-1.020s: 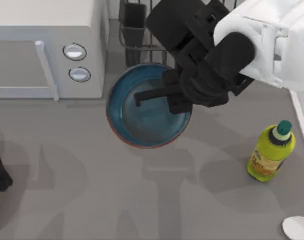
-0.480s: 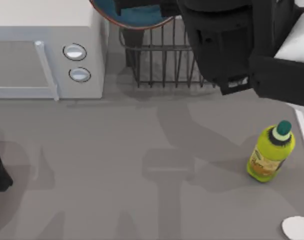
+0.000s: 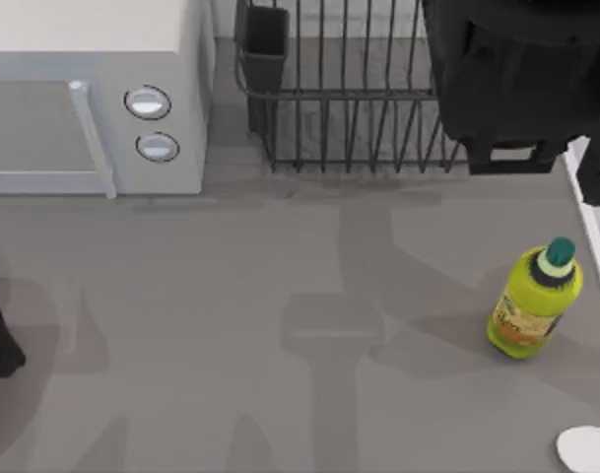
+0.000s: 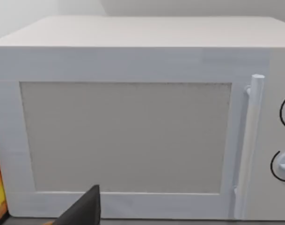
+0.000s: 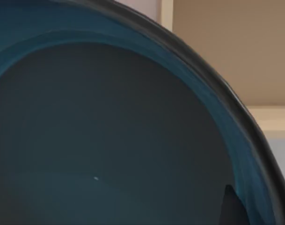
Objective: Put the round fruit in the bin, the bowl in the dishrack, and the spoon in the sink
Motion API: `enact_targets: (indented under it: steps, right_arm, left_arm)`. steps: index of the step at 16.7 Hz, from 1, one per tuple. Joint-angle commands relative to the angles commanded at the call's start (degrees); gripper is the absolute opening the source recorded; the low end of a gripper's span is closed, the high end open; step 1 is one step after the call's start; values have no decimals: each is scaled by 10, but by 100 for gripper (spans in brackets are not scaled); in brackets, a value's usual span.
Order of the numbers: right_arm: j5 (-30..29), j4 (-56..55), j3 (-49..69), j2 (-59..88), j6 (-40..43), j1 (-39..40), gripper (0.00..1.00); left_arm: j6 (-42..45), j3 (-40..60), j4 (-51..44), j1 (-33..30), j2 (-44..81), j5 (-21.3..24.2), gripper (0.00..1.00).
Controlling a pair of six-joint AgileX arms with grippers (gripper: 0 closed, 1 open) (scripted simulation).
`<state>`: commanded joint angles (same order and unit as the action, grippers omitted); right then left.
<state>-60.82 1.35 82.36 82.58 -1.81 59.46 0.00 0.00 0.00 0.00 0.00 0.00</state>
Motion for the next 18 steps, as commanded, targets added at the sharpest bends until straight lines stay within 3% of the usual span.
enact_targets:
  steps: [6,18]
  right_arm:
    - [18,-37,-1,38,0,-29,0]
    - [220,-402,-56,334,7,-220,0]
  left_arm:
    - [0,0,0,0,0,0,100]
    - [0,0,0,0,0,0,100]
